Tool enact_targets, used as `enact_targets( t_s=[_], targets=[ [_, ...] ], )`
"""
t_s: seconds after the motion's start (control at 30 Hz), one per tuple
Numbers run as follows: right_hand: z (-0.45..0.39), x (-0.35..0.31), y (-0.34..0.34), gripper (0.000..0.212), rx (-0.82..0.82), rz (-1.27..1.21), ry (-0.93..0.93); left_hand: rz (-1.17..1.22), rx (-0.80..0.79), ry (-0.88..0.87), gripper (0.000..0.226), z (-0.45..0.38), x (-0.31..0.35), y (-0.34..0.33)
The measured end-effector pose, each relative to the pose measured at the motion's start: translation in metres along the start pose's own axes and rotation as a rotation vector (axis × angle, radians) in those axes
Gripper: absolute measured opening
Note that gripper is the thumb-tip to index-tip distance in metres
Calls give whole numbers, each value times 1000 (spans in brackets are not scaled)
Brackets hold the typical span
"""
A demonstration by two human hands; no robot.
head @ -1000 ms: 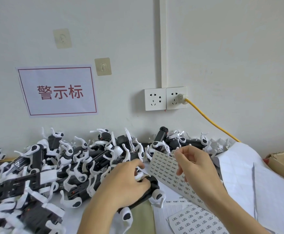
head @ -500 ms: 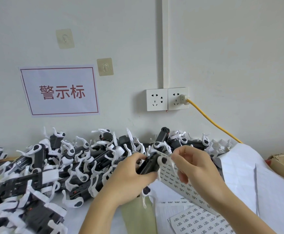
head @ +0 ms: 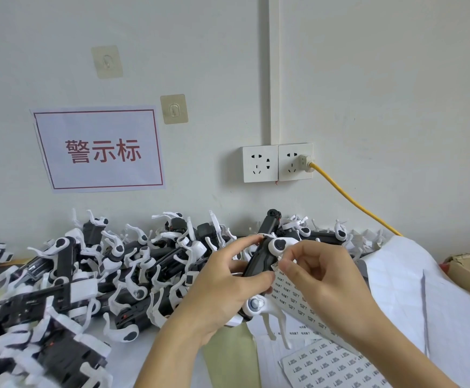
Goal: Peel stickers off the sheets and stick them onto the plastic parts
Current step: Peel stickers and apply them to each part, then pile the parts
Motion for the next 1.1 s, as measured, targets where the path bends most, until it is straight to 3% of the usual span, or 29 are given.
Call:
enact_targets(
  t_s=[0.67,1.1],
  targets=[
    [1,-4,-1,30,-21,320,164,5,9,17,60,0,-1,-1],
    [3,-7,-3,29,-28,412,167,-3,38,1,44,1,0,1]
  ],
)
Point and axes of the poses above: each hand's wrist, its own z-axis away from the middle knuckle, its own y-axis out of the back of the hand, x = y × z, the point moved 6 cm from there along -z, towards the middle knuckle, and after that the axes turned 13 degrees about y, right-handed, at the moved point
